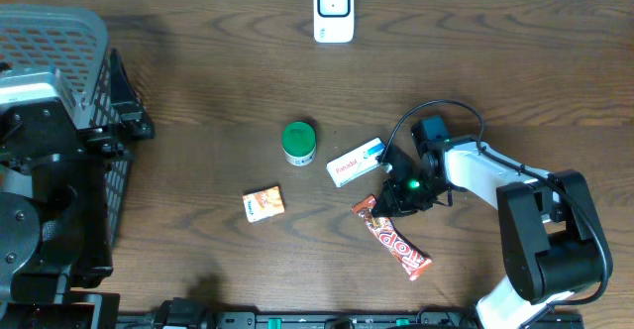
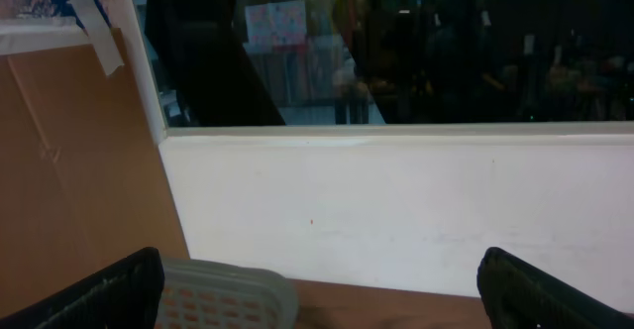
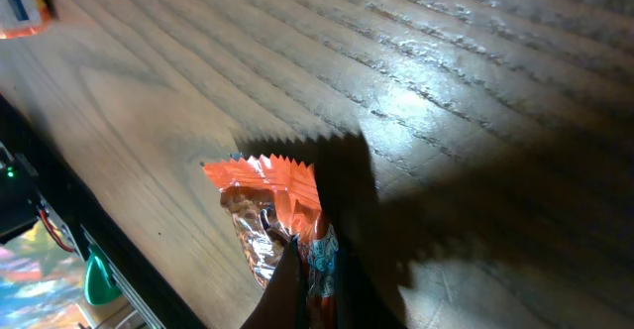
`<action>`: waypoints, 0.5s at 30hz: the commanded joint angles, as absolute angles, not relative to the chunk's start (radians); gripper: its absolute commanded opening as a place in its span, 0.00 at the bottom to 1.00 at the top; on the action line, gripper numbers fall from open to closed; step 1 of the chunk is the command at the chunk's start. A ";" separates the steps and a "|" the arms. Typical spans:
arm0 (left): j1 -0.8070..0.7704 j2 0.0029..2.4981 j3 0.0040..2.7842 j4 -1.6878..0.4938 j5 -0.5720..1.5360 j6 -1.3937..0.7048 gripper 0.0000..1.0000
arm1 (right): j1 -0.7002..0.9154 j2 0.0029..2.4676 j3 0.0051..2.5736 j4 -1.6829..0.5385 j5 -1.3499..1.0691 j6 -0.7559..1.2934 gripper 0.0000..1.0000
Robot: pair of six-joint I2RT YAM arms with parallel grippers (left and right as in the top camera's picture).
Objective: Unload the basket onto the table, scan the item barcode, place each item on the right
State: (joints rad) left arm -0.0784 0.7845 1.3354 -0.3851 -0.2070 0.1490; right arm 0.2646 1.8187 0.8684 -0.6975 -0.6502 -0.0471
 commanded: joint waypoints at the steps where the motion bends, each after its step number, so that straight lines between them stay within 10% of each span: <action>1: -0.070 0.781 1.330 -0.380 -0.190 0.133 0.99 | 0.268 1.816 0.866 -0.719 -0.513 -0.037 0.01; 15: -0.070 0.754 1.330 -0.362 -0.189 0.126 0.99 | 0.278 1.293 0.993 -0.852 0.041 0.155 0.01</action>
